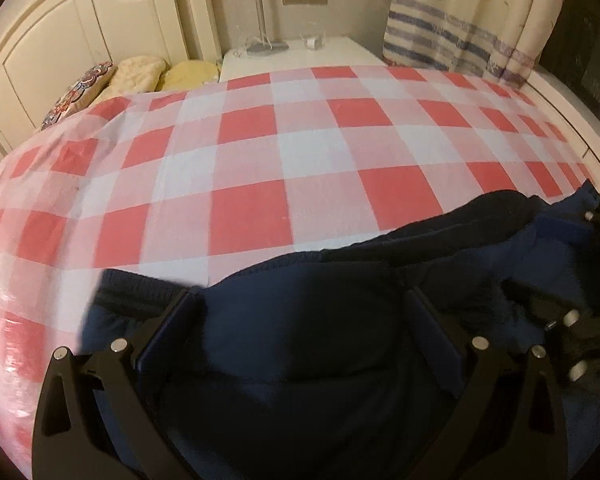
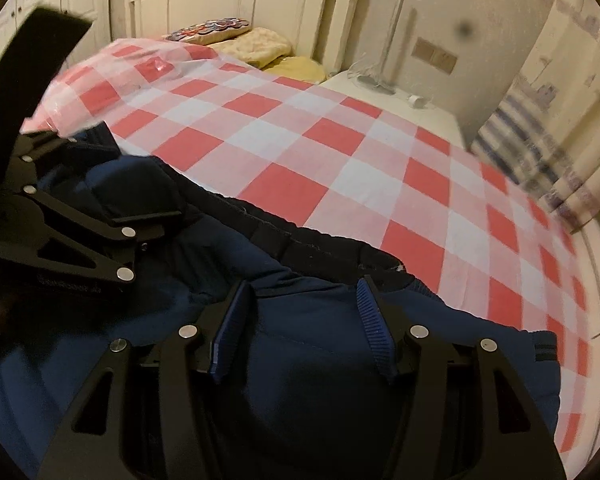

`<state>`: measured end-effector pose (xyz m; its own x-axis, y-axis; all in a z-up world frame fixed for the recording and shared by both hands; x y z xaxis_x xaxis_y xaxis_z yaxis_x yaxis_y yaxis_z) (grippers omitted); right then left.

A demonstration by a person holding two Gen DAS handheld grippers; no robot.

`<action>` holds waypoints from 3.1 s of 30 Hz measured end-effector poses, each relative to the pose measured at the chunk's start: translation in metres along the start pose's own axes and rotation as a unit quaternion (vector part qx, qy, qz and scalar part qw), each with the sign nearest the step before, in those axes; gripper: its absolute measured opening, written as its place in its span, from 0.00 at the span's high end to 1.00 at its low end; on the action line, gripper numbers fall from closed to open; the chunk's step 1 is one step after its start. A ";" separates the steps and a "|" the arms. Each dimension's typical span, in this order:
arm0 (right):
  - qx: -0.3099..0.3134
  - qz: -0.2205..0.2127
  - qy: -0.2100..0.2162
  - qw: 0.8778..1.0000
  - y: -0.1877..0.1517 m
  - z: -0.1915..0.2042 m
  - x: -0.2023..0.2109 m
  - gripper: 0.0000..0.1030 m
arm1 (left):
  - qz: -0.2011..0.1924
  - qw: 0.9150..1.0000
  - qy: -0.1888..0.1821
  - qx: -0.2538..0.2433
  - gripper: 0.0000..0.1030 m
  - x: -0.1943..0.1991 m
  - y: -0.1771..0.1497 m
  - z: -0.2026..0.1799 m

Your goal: Fold large clothes

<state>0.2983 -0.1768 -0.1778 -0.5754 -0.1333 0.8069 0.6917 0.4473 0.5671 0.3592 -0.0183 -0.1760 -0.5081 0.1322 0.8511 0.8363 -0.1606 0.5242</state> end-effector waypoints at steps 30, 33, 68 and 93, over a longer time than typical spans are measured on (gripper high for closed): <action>-0.192 0.004 -0.008 0.981 -0.080 -0.122 0.016 0.21 | -0.082 0.984 0.102 0.123 0.03 0.033 0.003 0.100; -0.175 -0.031 -0.061 0.982 -0.061 -0.107 0.063 0.19 | -0.119 0.986 0.036 0.107 0.02 0.083 -0.002 0.070; -0.034 -0.029 0.023 0.999 -0.116 0.050 0.097 0.04 | -0.109 0.994 -0.021 -0.003 0.02 0.091 -0.132 0.017; 0.008 -0.066 0.016 0.998 -0.143 0.103 0.124 0.04 | -0.131 0.989 -0.012 -0.059 0.02 0.121 -0.200 -0.011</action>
<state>0.0828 -0.1661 -0.1759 -0.6465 -0.2203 0.7304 0.6036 0.4378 0.6663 0.1282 0.0194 -0.1775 -0.6985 0.2077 0.6848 0.6451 -0.2314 0.7282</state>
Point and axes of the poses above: each gripper's, at about its wrist camera, not at the fingertips, and x roughly against the way its jaws point, z to its left, y to its top, the point moved 8 cm from there along -x, roughly the way its jaws point, and after that the axes turned 9 degrees about x, right-handed, at the moved point
